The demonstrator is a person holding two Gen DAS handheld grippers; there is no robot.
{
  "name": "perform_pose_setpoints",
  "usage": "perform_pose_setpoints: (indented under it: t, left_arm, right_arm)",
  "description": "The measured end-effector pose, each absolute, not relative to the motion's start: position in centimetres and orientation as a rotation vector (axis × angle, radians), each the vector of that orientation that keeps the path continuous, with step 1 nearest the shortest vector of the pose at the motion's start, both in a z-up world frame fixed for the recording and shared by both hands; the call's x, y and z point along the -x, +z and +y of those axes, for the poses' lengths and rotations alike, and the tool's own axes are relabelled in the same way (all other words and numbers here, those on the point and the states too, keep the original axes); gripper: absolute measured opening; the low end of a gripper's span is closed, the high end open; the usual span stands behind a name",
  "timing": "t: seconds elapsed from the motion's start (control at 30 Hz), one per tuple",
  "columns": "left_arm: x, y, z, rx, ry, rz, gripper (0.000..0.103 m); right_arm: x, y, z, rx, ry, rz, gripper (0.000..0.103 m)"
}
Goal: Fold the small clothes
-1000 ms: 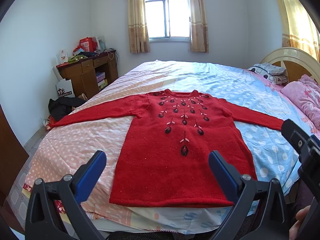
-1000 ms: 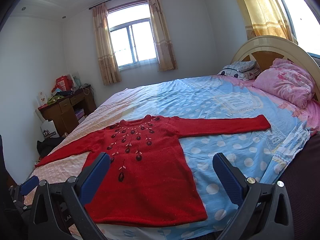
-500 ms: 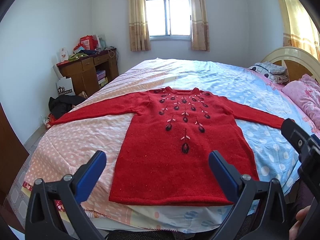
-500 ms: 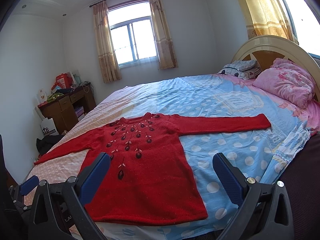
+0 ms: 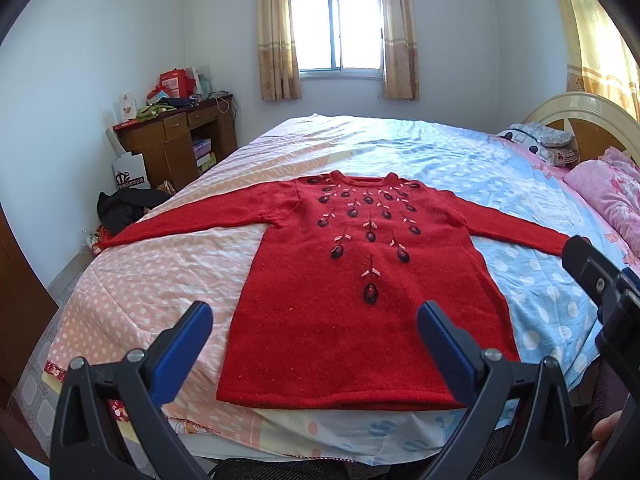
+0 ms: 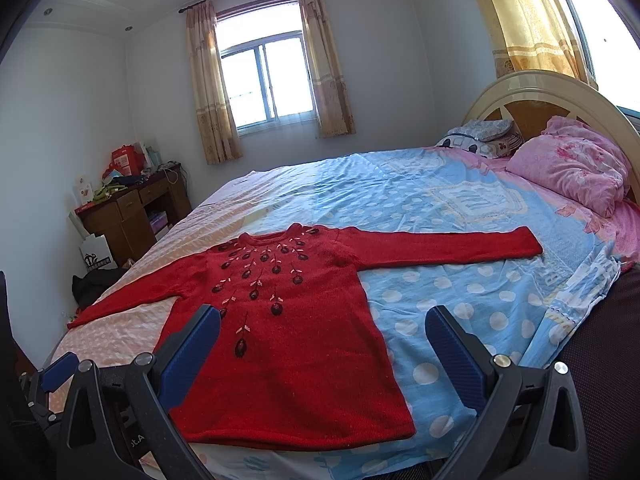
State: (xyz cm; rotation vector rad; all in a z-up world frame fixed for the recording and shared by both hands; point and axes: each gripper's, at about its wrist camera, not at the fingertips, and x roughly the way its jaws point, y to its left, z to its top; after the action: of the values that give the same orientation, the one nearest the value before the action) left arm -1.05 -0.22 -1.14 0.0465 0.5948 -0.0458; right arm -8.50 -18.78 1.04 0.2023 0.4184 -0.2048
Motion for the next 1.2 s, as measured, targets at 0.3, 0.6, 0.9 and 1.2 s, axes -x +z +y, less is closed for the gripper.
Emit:
perform_pose_setpoints:
  t: [0.3, 0.6, 0.9, 1.2]
  left_arm:
    - [1.0, -1.9, -0.1, -0.046, -0.048, 0.602, 0.103]
    - [0.9, -2.4, -0.3, -0.047, -0.049, 0.61, 0.103]
    - [-0.5, -2.9, -1.0, -0.045, -0.063, 0.645, 0.103]
    - [-4.2, -3.2, -2.6, -0.091, -0.115, 0.652, 0.103]
  right_arm:
    - [8.5, 0.9, -18.8, -0.2, -0.207, 0.423, 0.102]
    - [7.9, 0.3, -18.7, -0.185, -0.22, 0.445, 0.102]
    - [7.5, 0.4, -19.2, -0.163, -0.242, 0.452, 0.102]
    - [4.1, 0.0, -22.8, -0.171, -0.336, 0.499, 0.102]
